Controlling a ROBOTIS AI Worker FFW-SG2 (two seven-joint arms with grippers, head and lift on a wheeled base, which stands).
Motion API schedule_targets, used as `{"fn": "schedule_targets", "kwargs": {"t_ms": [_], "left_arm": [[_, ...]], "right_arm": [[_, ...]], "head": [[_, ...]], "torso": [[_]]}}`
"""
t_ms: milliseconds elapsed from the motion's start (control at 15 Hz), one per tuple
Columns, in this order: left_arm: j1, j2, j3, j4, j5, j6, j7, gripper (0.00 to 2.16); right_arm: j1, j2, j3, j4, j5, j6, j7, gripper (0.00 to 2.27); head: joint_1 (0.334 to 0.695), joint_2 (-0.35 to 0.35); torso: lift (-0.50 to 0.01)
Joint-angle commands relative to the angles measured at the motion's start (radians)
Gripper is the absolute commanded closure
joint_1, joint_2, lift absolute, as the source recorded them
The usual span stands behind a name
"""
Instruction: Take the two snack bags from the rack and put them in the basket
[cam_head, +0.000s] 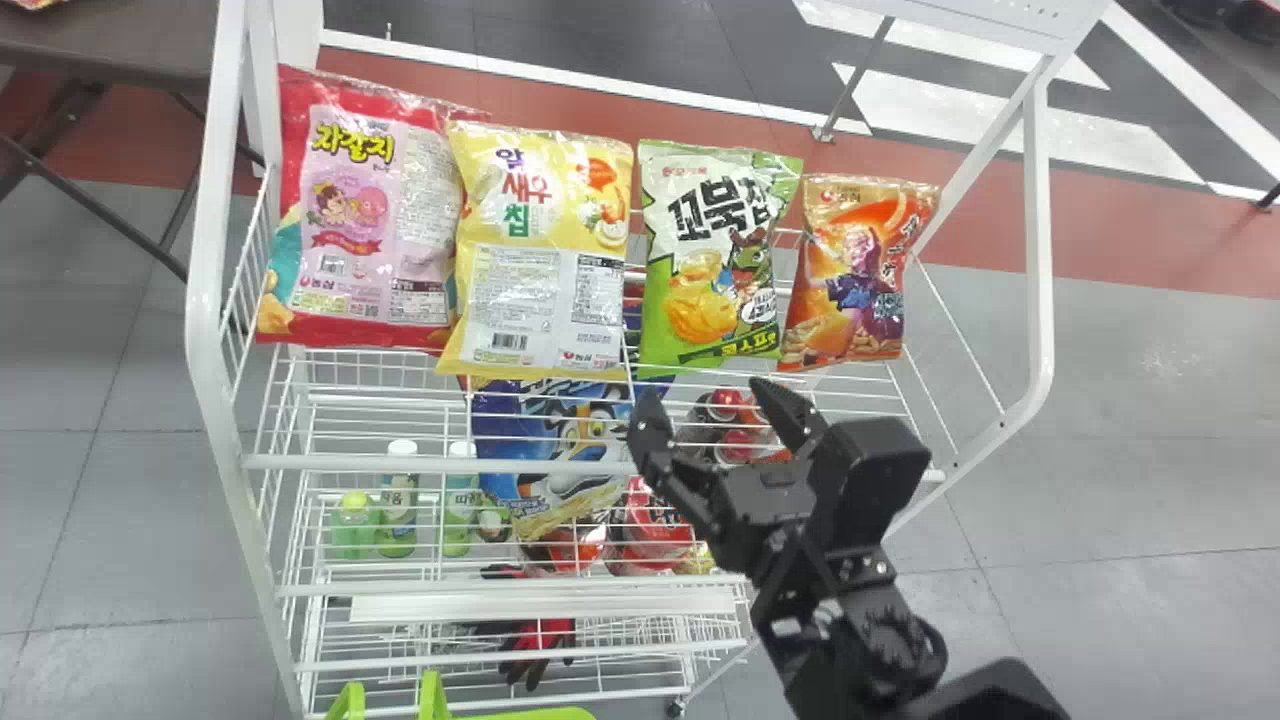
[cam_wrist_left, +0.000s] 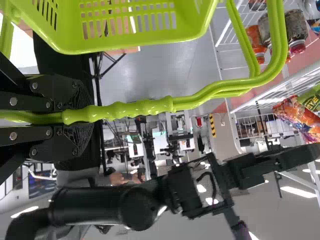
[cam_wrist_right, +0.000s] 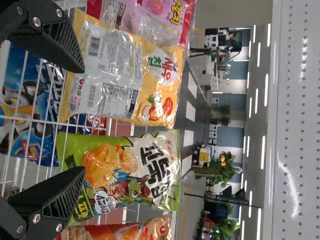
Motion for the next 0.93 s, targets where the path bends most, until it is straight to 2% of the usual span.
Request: {"fn": "schedule_targets", "kwargs": {"t_ms": [0,267,867], "left_arm": [[-0.011,0.006,-0.018,-0.006,-0.018,0.012,0.003,1.87],[-0.015,0.006,-0.036,0.002,-0.036,0.021,0.006,1.87],[-0.008,0.014,-0.033,0.013,-0.05,0.031,0.005,1.87]], "right_arm": [[-0.079,-0.001,-0.041,0.076,-0.056,-0.012,0.014,0.12],[-0.239,-0.014,-0.041,0.217,-0.079,0.009,0.024,0.13],[-0.492,-0.004,0.0,0.474,-0.064,0.021,0.022,0.14]], "head": [[0.695,-0.35],[0.695,-0.35],[0.695,-0.35]], "torso": [[-0.011],[-0.011],[-0.011]]}}
